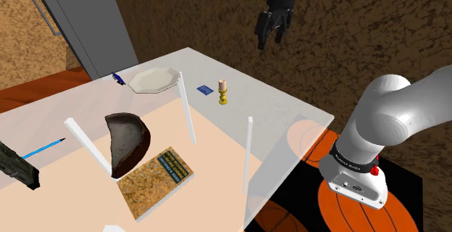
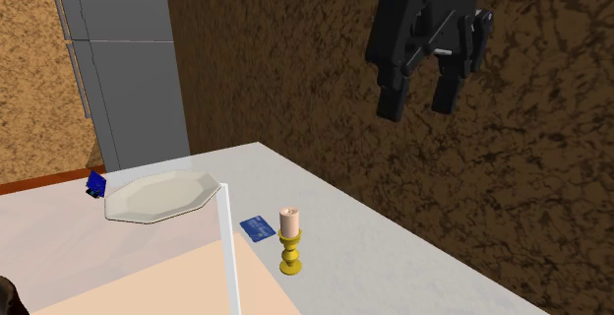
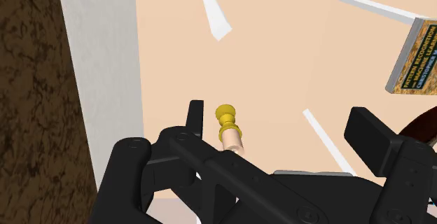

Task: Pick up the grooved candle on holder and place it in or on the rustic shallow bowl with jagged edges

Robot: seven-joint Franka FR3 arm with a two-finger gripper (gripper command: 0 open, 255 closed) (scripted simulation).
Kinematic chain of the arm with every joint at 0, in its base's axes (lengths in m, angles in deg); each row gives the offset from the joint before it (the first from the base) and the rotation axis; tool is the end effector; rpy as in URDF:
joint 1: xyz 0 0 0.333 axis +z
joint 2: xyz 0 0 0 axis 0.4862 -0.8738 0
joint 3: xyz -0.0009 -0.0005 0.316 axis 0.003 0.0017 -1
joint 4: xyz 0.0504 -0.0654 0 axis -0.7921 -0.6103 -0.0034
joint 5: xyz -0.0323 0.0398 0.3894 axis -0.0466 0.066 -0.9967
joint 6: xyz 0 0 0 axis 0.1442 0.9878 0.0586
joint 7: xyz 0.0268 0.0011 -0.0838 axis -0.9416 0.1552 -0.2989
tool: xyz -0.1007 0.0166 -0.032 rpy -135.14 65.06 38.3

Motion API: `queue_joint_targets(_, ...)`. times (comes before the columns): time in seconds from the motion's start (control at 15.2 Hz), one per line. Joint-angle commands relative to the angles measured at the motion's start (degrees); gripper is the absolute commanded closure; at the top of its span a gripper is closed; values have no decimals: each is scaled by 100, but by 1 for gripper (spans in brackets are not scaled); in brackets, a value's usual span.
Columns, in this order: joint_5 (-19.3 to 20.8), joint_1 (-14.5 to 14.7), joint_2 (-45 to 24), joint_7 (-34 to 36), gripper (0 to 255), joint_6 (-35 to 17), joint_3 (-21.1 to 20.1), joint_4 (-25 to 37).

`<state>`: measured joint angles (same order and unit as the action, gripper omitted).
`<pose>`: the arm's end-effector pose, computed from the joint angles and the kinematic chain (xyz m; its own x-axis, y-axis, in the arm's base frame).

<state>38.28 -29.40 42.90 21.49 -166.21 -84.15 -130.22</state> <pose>0.3274 0.0275 0.5918 0.9919 -0.0998 0.0780 -0.0935 -0.9923 -0.0807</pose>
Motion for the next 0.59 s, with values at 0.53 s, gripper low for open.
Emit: queue_joint_targets(0.53, 212, 44, -970, -387, 0, -1833, -136, -635)
